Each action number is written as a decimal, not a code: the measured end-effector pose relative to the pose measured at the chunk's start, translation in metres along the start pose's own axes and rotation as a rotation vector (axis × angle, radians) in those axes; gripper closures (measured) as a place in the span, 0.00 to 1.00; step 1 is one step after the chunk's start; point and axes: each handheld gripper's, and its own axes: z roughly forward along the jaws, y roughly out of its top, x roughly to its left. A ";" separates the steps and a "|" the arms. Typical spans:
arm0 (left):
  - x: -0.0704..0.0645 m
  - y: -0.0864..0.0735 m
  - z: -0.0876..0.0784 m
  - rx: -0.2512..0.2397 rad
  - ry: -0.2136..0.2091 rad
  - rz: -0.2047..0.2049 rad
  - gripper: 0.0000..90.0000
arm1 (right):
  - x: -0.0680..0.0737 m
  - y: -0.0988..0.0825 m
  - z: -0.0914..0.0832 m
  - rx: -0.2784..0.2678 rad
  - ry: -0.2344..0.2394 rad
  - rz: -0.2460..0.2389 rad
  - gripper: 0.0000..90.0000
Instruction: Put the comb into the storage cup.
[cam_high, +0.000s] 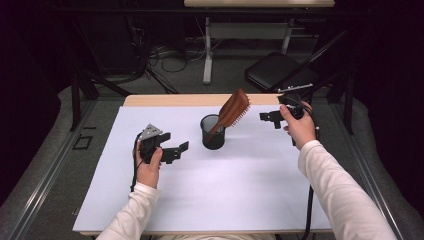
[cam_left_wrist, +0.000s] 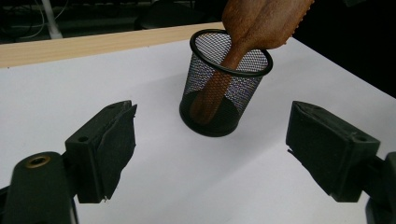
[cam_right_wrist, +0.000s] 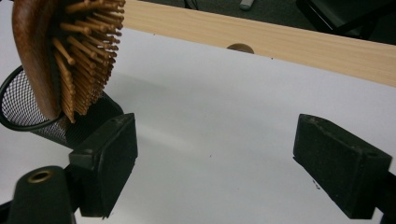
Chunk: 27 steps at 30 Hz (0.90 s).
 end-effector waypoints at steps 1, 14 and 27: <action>0.000 0.000 0.000 0.000 -0.001 0.001 0.18 | 0.000 -0.001 0.000 -0.003 0.001 -0.002 0.15; -0.001 0.002 -0.005 -0.004 0.007 0.017 0.18 | 0.013 -0.025 -0.001 0.024 0.041 -0.061 0.15; -0.005 0.004 -0.013 0.011 -0.003 0.040 0.18 | 0.031 -0.047 -0.010 -0.011 0.101 -0.115 0.15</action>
